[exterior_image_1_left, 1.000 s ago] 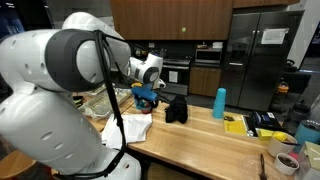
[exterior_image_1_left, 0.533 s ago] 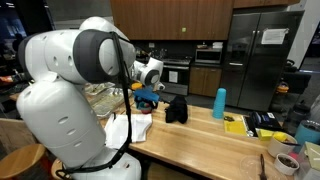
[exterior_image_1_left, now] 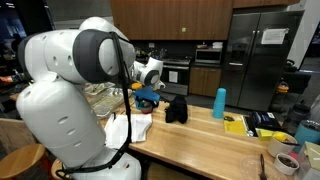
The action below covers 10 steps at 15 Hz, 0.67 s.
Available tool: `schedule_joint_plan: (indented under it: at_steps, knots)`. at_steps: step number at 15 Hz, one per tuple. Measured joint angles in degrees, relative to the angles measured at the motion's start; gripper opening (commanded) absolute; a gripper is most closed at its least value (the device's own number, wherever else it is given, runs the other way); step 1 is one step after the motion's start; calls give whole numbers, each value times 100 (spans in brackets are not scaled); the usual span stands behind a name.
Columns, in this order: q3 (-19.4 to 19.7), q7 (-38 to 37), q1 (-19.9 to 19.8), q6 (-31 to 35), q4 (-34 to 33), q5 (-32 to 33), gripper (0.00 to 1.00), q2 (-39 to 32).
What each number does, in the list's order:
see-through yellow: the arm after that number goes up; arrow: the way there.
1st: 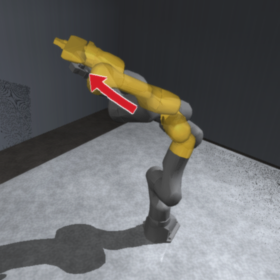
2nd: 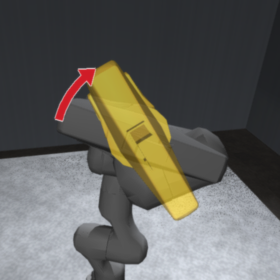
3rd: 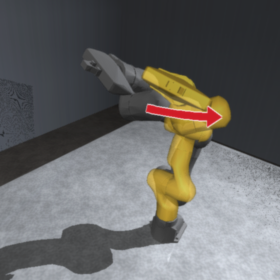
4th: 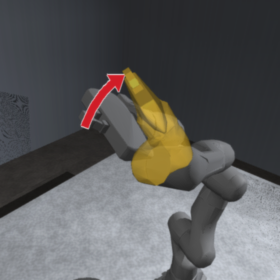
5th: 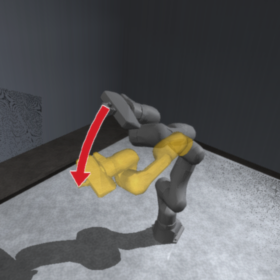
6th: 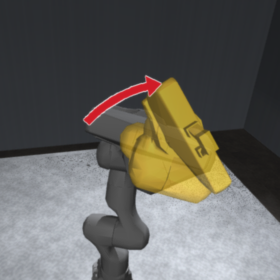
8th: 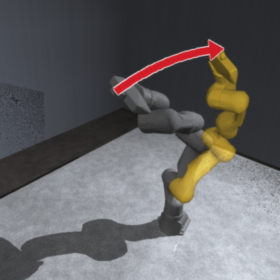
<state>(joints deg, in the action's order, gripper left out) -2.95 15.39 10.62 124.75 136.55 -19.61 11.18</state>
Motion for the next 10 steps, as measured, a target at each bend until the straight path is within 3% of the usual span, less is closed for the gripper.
schedule_joint_plan:
  at_steps: [6,10]
  knots:
    - [5,166,-12,2116,37,-416,100,-458]
    - [-6,224,-26,2448,-153,-418,100,-970]
